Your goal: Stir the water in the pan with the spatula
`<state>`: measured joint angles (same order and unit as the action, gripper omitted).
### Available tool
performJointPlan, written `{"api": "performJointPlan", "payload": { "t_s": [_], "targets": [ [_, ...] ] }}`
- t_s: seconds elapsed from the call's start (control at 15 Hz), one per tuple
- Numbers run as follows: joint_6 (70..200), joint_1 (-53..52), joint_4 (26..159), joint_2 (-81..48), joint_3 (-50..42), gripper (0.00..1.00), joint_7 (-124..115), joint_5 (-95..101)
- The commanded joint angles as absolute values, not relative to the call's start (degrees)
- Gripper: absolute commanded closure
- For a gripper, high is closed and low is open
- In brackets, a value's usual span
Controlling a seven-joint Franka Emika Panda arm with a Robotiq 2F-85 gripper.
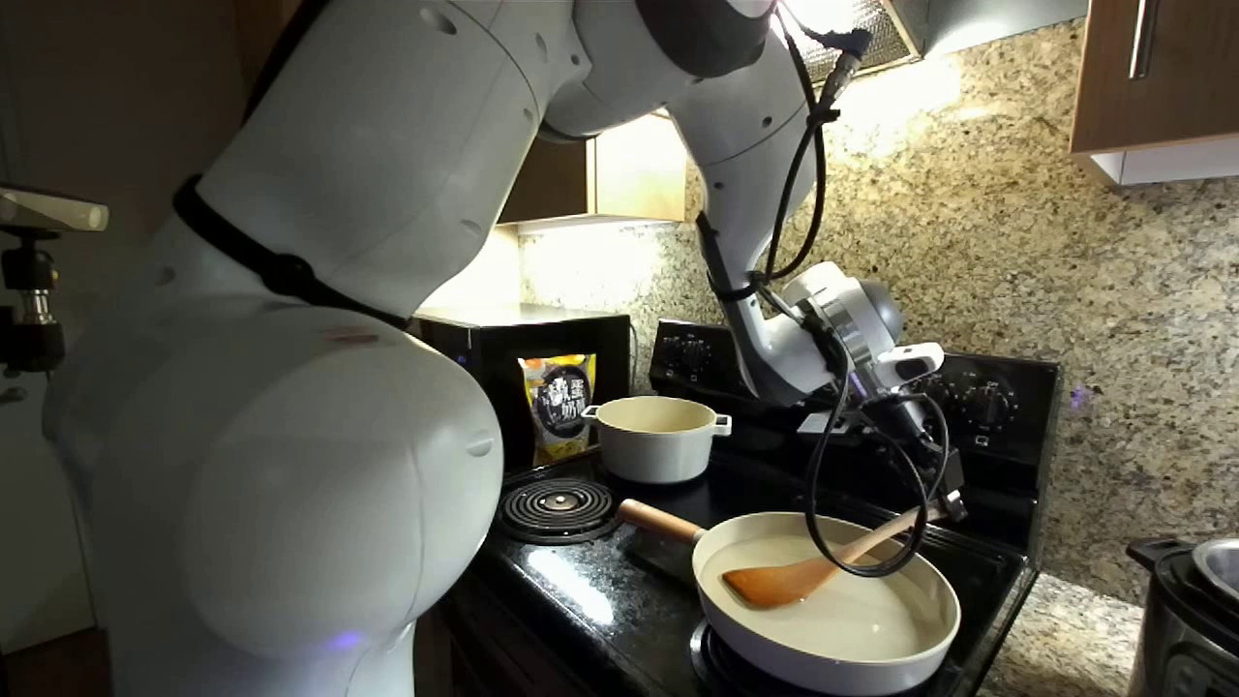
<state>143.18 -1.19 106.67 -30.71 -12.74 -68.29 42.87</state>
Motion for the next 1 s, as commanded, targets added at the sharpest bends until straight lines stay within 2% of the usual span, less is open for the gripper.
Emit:
{"api": "performJointPlan", "payload": {
  "t_s": [0.0, 0.93],
  "targets": [
    [145.72, -0.82, 106.09, -31.93, -12.94, 0.94, -67.86, 41.25],
    [148.87, -0.83, 104.83, -35.27, -14.11, 0.94, -65.66, 36.90]
  ]
}}
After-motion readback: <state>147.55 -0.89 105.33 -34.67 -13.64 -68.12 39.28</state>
